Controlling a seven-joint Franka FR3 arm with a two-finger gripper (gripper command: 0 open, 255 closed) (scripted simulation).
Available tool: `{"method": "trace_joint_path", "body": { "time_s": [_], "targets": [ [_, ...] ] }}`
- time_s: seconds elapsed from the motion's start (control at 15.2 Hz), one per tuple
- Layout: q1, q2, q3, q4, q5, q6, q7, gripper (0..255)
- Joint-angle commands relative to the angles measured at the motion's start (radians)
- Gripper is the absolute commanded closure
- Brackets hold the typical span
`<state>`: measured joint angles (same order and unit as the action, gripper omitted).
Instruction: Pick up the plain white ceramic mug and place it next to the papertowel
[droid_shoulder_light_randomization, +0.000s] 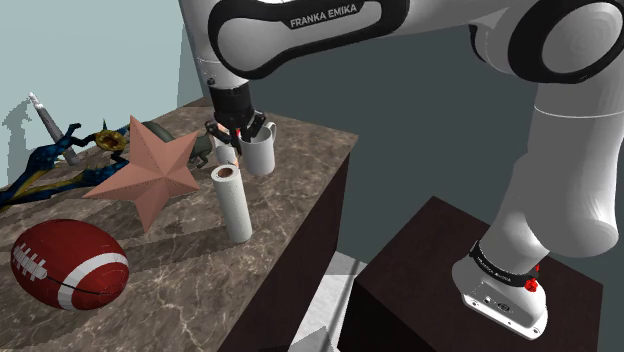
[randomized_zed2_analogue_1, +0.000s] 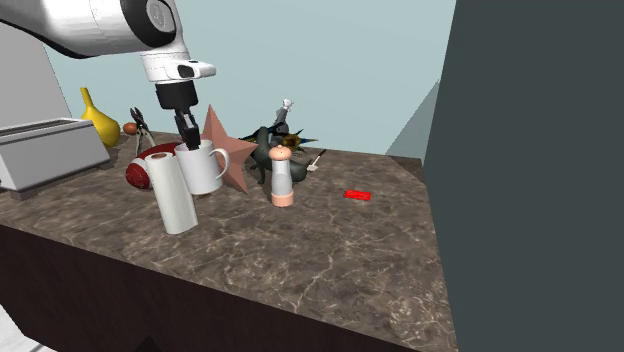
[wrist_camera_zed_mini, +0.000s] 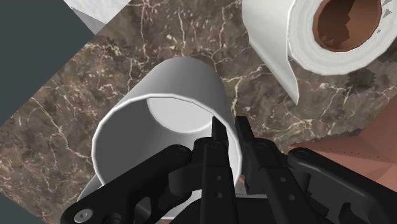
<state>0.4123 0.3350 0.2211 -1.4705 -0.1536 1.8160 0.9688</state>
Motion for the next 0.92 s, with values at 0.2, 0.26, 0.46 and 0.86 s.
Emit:
{"method": "trace_joint_path", "body": {
  "time_s": [0.2, 0.26, 0.46, 0.86],
  "targets": [
    [-0.002, 0.006, -0.001, -0.055, -0.004, 0.062, 0.007, 255],
    [-0.002, 0.008, -0.002, -0.067, -0.004, 0.074, 0.008, 255],
    [-0.003, 0.014, -0.003, -0.098, -0.007, 0.112, 0.012, 255],
    [-0.003, 0.032, -0.006, -0.153, -0.015, 0.184, 0.022, 255]
  ]
}}
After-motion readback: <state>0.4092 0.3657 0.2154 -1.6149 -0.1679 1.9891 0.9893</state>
